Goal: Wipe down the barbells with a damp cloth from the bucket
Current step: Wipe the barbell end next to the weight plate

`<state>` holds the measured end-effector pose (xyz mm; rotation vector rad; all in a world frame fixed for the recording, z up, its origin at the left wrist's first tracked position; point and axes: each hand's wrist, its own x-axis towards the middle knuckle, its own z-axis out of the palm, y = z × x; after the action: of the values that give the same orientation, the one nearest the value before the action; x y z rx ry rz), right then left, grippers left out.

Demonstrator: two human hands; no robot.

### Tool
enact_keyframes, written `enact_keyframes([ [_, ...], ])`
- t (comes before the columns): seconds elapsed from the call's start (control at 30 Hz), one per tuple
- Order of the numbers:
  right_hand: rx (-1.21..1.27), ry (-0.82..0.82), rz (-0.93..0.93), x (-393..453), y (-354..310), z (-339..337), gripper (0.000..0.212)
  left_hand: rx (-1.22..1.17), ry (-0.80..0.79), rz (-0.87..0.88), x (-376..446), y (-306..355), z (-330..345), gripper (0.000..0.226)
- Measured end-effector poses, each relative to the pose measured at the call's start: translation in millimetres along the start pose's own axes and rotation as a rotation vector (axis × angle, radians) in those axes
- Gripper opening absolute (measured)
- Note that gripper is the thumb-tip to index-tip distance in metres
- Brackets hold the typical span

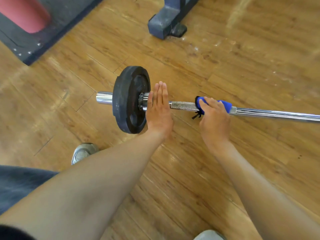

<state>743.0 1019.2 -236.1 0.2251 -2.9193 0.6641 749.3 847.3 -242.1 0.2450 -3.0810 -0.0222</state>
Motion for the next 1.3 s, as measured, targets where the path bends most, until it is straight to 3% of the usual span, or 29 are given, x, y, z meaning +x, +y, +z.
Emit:
enact_keyframes([
  [0.1, -0.019, -0.169, -0.173, 21.0, -16.3, 0.5, 0.047, -0.020, -0.022, 0.022, 22.5, -0.7, 1.8, 0.087],
  [0.2, -0.112, -0.165, -0.307, 41.6, -0.9, -6.8, 0.061, -0.085, -0.046, 0.032, 48.1, -0.2, 1.2, 0.089],
  [0.37, -0.195, -0.196, -0.002, 72.7, 5.8, -14.3, 0.075, -0.134, -0.086, 0.091, 90.1, 1.2, -4.5, 0.095],
  [0.53, -0.198, -0.164, -0.293, 105.0, -2.3, 4.4, 0.069, -0.069, -0.090, 0.154, 131.3, 6.1, -9.0, 0.088],
  [0.63, -0.256, -0.210, -0.173, 124.0, 16.6, -10.5, 0.066, -0.022, -0.073, 0.205, 156.3, 6.1, -6.3, 0.088],
  [0.73, -0.302, -0.202, -0.005, 147.6, 7.2, -7.9, 0.048, 0.095, -0.093, 0.303, 182.7, 6.3, -4.2, 0.090],
  [0.8, -0.329, -0.232, -0.052, 167.2, -19.1, -1.2, 0.042, 0.182, -0.099, 0.357, 202.8, 6.9, -4.2, 0.083],
  [0.93, -0.355, -0.246, -0.093, 193.7, -27.2, 6.3, 0.050, 0.232, -0.181, 0.417, 238.4, 7.8, -12.3, 0.073],
  [1.1, -0.328, -0.144, 0.220, 225.7, -6.8, 26.7, 0.053, 0.248, -0.133, 0.522, 278.3, 4.8, -7.7, 0.088],
  [1.23, -0.232, -0.147, 0.042, 243.3, -29.4, 47.2, 0.065, 0.261, -0.111, 0.593, 309.1, 7.3, -1.0, 0.094],
  [1.3, -0.212, -0.104, 0.107, 249.2, -13.1, 44.4, 0.068, 0.272, -0.107, 0.620, 322.3, 9.4, 0.0, 0.094],
])
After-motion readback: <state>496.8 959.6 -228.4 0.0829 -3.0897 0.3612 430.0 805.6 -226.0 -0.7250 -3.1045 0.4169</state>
